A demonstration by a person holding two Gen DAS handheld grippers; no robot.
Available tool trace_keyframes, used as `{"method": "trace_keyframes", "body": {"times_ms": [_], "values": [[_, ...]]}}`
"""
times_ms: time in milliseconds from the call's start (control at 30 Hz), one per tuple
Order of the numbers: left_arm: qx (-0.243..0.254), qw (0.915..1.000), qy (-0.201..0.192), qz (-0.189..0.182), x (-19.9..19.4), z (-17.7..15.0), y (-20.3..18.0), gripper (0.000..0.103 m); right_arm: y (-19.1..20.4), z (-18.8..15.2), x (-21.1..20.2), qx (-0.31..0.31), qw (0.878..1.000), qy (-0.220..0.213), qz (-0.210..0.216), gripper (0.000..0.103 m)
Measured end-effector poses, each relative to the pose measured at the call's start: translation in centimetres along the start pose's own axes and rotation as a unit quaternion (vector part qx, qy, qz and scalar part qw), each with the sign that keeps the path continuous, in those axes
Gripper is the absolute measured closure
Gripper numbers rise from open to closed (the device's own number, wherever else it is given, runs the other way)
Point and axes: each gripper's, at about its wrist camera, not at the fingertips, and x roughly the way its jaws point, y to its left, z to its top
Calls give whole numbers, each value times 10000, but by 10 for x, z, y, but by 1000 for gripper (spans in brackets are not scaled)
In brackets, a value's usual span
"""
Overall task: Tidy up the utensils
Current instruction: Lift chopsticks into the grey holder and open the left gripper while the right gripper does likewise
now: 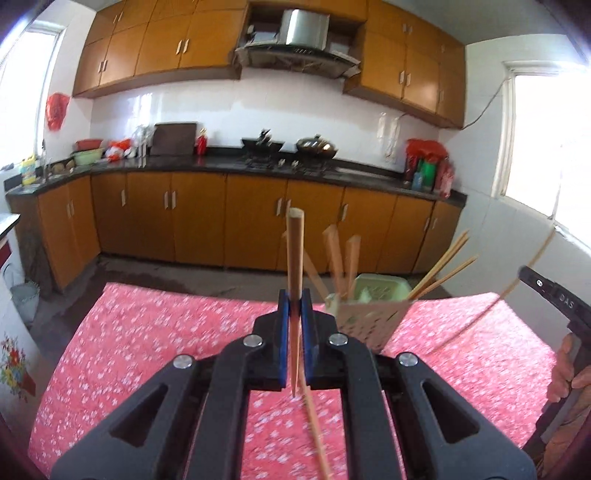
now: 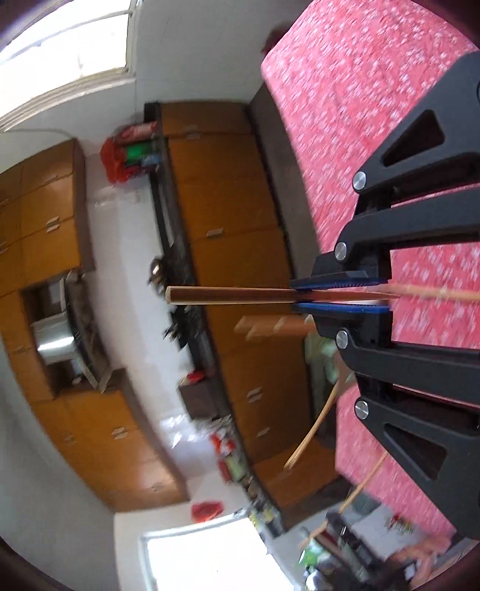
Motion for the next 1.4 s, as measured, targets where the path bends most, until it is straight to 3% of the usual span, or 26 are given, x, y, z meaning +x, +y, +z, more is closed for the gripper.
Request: {"method": "trace_keyframes", "body": {"times_ms": [167,333,467,600,733,833,900,1100,1233,1300,1400], "values": [[-28,9984,-450,-340,-12,28,-27,95,32,24,0,-119,9982,-462,369,95],[-78,9938,-1052,-346,-10,62,-53,95,46,37,20,-240,9967,-729,277,95],[-64,9911,-1316,-167,10,73,-66,95,48,35,50,-306,9977,-594,115,95],[-220,9932,-1130,-174,46,65,-69,95,47,23,75,-324,9991,-271,-18,95],[-441,9963,-668,-313,79,53,-63,95,47,12,87,-420,9991,-16,12,95],[-447,9968,-575,-314,87,48,-57,91,52,10,85,-532,9986,-37,19,88],[-429,9969,-586,-298,86,49,-56,84,53,12,82,-554,9984,-84,-7,80],[-520,9944,-880,-257,57,54,-40,72,48,22,52,-549,9974,-459,-87,79],[-546,9934,-1011,44,26,42,-15,66,26,18,22,-494,9962,-603,-391,74],[-574,9936,-931,268,17,27,1,65,10,6,19,-454,9966,-382,-566,73],[-506,9949,-565,659,18,-8,26,64,-15,-29,34,-478,9949,393,-801,73]]}}
